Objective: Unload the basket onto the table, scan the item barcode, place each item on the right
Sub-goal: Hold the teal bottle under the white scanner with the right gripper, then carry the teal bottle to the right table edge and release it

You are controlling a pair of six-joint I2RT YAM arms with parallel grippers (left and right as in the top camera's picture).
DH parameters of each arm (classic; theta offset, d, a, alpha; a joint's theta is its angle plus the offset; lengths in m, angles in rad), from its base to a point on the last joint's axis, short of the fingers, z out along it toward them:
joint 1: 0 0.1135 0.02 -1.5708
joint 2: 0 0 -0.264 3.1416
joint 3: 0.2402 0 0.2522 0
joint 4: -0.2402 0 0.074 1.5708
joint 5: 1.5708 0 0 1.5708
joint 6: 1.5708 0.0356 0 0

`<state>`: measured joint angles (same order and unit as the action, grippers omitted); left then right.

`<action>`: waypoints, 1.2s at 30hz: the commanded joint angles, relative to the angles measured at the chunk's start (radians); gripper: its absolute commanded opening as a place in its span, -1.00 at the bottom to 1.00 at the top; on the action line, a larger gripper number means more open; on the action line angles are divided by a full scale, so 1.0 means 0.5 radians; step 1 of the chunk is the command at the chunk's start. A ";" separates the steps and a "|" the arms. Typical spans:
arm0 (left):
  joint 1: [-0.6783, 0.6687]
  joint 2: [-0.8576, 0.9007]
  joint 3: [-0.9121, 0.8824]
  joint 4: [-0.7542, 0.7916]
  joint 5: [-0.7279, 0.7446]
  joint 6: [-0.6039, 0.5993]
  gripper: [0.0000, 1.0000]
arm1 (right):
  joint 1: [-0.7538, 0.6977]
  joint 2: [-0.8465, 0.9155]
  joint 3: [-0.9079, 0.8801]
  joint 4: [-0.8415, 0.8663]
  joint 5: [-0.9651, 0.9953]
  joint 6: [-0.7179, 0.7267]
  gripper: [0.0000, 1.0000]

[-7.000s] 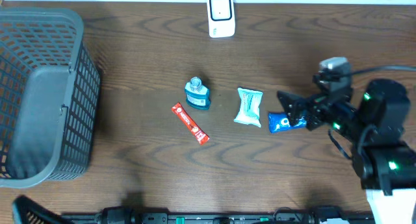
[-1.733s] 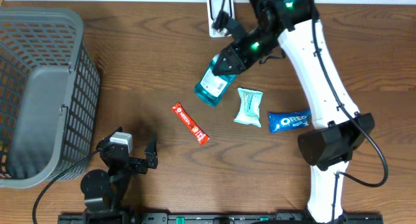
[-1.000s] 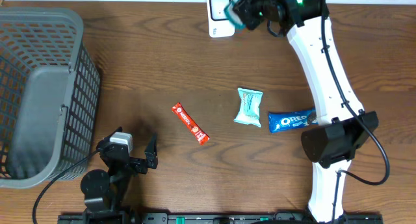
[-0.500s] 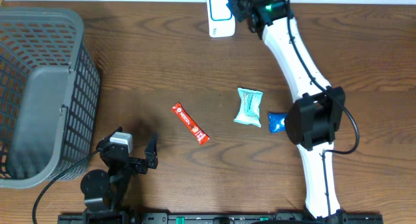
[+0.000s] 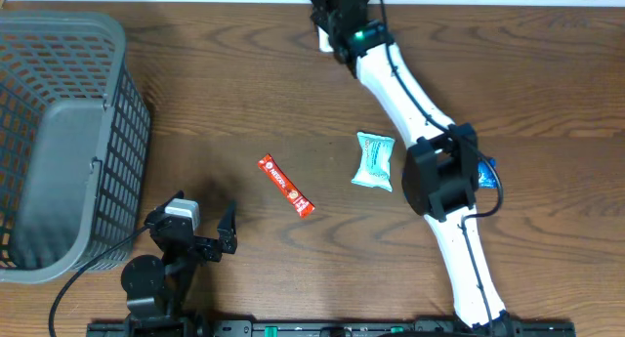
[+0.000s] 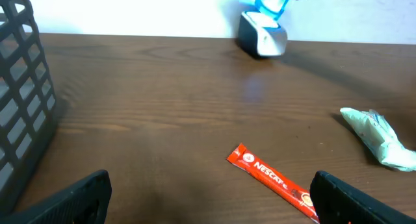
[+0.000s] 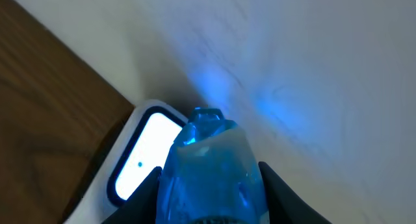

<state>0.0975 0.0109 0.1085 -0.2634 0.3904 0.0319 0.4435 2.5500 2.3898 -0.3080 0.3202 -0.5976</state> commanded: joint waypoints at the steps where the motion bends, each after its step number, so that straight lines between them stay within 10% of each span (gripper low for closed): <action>1: 0.005 -0.014 -0.047 -0.001 0.013 0.033 0.96 | 0.044 0.010 0.047 0.105 0.254 -0.090 -0.76; 36: 0.005 -0.014 -0.047 -0.001 0.012 0.033 0.96 | -0.262 -0.021 0.049 -0.617 1.106 0.189 -0.73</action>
<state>0.0975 0.0109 0.1085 -0.2634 0.3904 0.0315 0.3775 2.5629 2.3898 -0.5755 0.7261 -0.5690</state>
